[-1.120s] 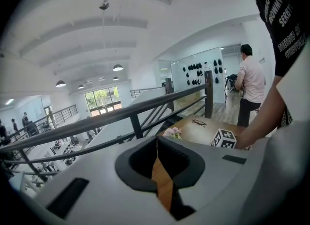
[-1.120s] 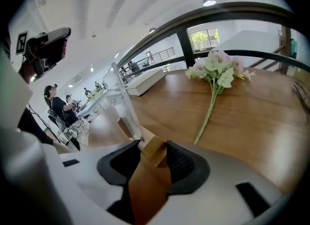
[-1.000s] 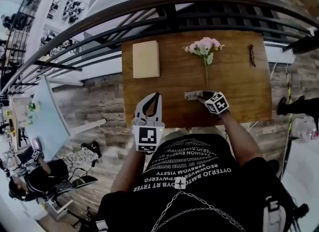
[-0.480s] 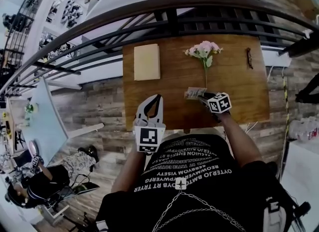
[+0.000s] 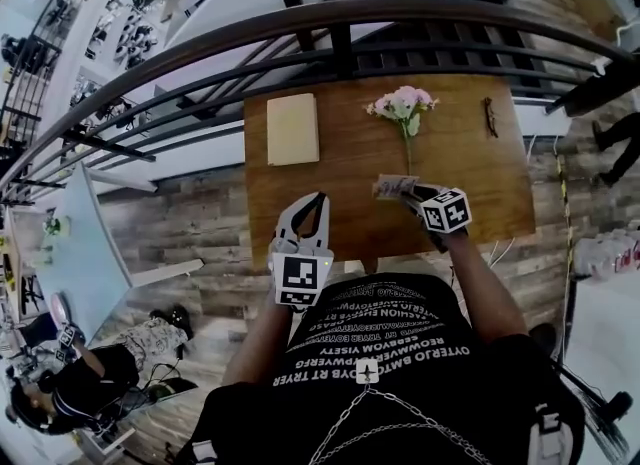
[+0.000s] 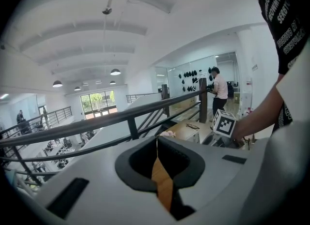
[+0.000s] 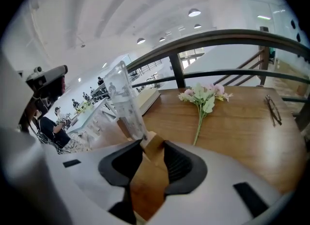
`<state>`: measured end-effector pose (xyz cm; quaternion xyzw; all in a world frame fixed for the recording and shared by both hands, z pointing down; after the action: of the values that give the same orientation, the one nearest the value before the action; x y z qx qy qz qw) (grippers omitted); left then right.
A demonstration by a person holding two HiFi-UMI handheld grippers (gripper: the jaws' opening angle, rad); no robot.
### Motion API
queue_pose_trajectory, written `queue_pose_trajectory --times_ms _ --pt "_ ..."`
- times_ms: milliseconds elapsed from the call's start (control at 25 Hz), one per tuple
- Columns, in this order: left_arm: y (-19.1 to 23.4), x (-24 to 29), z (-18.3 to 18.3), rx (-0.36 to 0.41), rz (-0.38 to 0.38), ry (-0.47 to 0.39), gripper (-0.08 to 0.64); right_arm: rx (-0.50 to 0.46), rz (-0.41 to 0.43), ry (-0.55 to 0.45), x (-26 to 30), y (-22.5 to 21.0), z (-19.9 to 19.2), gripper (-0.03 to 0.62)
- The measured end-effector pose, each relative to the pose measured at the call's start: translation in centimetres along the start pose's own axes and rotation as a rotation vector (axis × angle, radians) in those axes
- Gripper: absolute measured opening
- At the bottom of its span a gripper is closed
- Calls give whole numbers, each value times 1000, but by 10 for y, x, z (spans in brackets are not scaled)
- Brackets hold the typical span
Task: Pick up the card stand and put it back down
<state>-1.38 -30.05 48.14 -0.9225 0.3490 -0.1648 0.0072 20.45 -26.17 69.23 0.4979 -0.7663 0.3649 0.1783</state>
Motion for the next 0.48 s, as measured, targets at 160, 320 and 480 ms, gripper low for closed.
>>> queue_pose_trajectory --times_ms 160,320,480 --pt "-6 -5 -1 3 -27 -12 29 25 5 -25 -21 17 13 149" --pt "-13 -7 1 16 -59 -31 29 23 5 -44 -44 36 27 150" --pt "-20 -4 3 15 -86 -57 29 9 7 -68 -66 51 41 149"
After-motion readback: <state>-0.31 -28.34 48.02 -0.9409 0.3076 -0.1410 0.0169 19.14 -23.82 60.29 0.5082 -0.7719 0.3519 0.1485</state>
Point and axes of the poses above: the fingertips, and each gripper's own axes: x forward along the fingers, y to its left, z out of its top, the point moved 3 cm from there along -x, backward along the fingers, and after that the axes turned 8 degrees about -y, right-handed, at the moved point
